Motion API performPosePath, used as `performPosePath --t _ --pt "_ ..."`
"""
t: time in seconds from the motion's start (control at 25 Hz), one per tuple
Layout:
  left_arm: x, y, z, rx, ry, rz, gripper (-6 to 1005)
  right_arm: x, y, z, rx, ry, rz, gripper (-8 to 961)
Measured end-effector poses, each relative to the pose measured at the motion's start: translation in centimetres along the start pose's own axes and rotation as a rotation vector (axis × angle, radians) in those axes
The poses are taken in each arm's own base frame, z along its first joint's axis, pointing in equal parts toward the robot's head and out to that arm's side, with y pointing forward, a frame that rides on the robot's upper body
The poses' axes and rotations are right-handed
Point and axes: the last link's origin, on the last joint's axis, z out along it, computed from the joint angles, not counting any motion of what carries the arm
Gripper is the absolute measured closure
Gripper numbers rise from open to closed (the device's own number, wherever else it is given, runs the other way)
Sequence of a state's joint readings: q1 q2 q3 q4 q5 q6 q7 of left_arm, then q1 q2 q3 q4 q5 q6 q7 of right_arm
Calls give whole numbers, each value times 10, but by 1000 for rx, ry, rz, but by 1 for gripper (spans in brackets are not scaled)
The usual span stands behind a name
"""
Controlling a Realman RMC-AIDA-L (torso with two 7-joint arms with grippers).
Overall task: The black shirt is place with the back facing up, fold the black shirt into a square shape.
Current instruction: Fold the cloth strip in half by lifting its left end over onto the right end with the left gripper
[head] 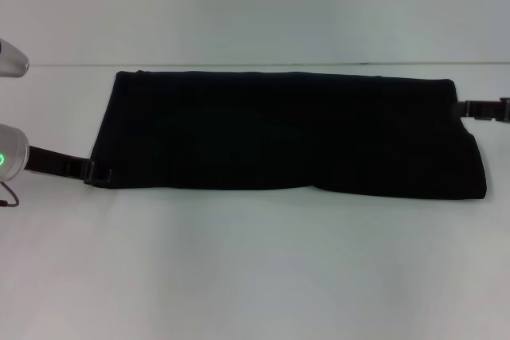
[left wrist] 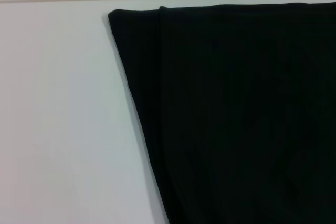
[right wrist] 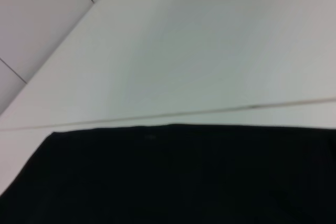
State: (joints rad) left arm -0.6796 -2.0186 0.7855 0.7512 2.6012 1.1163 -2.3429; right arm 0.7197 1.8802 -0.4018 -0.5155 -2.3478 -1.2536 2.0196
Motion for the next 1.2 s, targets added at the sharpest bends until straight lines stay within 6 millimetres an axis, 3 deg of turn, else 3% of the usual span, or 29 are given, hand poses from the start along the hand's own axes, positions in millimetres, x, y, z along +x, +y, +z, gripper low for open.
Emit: performPosePath --t 0.08,0.64,0.88,1.2 --pt "1 -1 -1 4 2 2 385 3 -2 -1 10 23 12 253" --pt "2 0 -1 6 4 12 995 42 -18 -13 54 138 70 254" --pt "4 2 0 2 6 23 995 54 -19 -7 62 152 85 255" --pt "8 4 0 1 9 32 995 55 -15 7 79 141 86 323"
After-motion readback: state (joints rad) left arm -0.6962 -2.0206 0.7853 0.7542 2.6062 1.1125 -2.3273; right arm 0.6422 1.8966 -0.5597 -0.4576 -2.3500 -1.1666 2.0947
